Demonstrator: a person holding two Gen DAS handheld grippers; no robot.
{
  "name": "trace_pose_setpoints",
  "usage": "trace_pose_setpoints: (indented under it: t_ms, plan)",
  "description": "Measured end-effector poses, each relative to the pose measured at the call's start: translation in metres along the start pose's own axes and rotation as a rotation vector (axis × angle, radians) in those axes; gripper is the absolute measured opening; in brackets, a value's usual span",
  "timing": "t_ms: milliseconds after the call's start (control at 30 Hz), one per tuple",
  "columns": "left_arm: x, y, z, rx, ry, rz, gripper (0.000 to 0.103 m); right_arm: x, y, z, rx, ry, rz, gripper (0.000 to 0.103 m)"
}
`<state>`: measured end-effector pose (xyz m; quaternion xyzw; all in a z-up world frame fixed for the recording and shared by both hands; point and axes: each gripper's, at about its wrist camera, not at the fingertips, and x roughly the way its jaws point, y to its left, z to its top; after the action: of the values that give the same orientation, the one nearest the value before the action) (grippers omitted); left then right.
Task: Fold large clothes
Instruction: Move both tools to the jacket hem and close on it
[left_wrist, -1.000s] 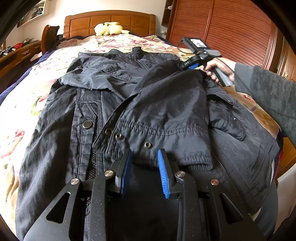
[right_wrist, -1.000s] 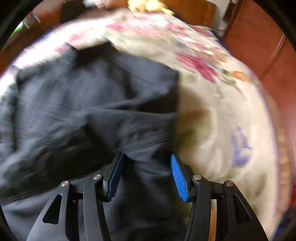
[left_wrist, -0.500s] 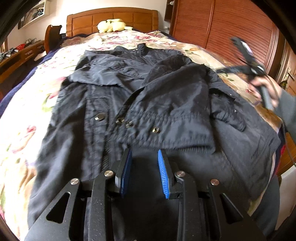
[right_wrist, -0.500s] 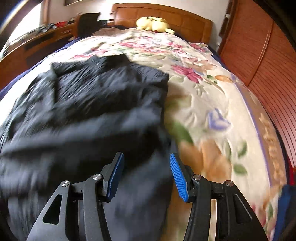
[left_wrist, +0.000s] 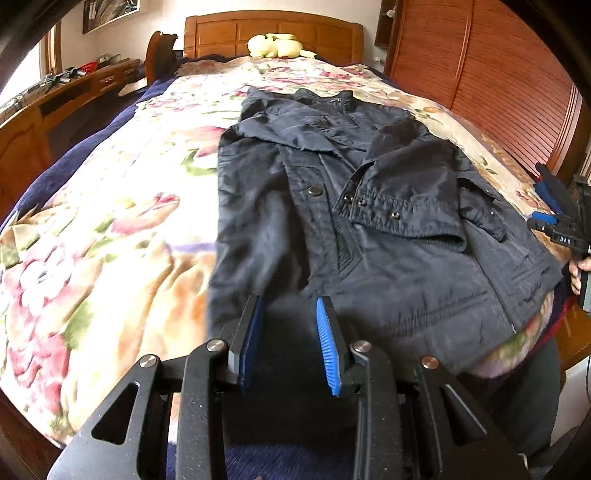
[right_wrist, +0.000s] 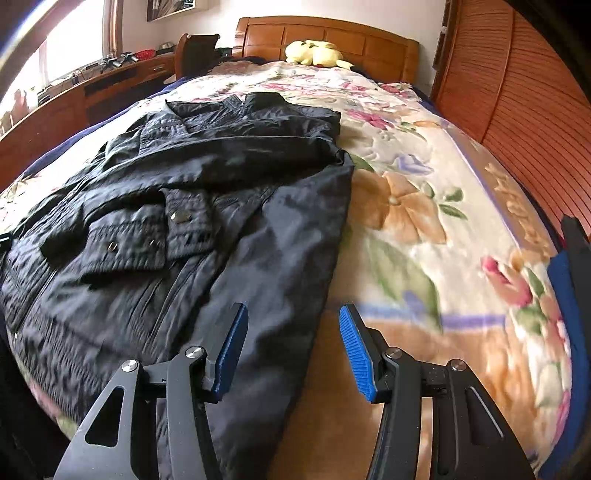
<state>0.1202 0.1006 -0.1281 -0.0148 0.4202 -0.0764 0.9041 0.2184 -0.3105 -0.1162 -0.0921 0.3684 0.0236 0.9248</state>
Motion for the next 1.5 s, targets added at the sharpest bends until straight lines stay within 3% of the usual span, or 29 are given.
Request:
trace_pose_setpoints:
  t_ms: [400, 700, 967, 1267, 1367, 1500]
  plan:
    - [-0.021, -0.005, -0.012, 0.028, 0.033, 0.068, 0.032, -0.031, 0.033, -0.016, -0.095, -0.044, -0.013, 0.054]
    - [-0.025, 0.008, -0.026, 0.018, 0.066, 0.131, 0.033, -0.033, 0.028, -0.023, -0.092, -0.051, -0.013, 0.053]
    - [-0.013, 0.025, -0.030, -0.055, 0.053, 0.085, 0.040, -0.032, 0.027, -0.031, -0.078, -0.037, -0.003, 0.054]
    - [0.004, 0.032, -0.021, -0.065, 0.047, 0.118, 0.056, -0.033, 0.027, -0.036, -0.071, -0.032, 0.000, 0.054]
    - [0.012, 0.040, -0.019, -0.088, 0.051, 0.154, 0.081, -0.035, 0.027, -0.039, -0.069, -0.033, 0.001, 0.054]
    - [0.012, 0.047, -0.021, -0.106, 0.048, 0.129, 0.083, -0.037, 0.028, -0.041, -0.066, -0.032, 0.005, 0.054]
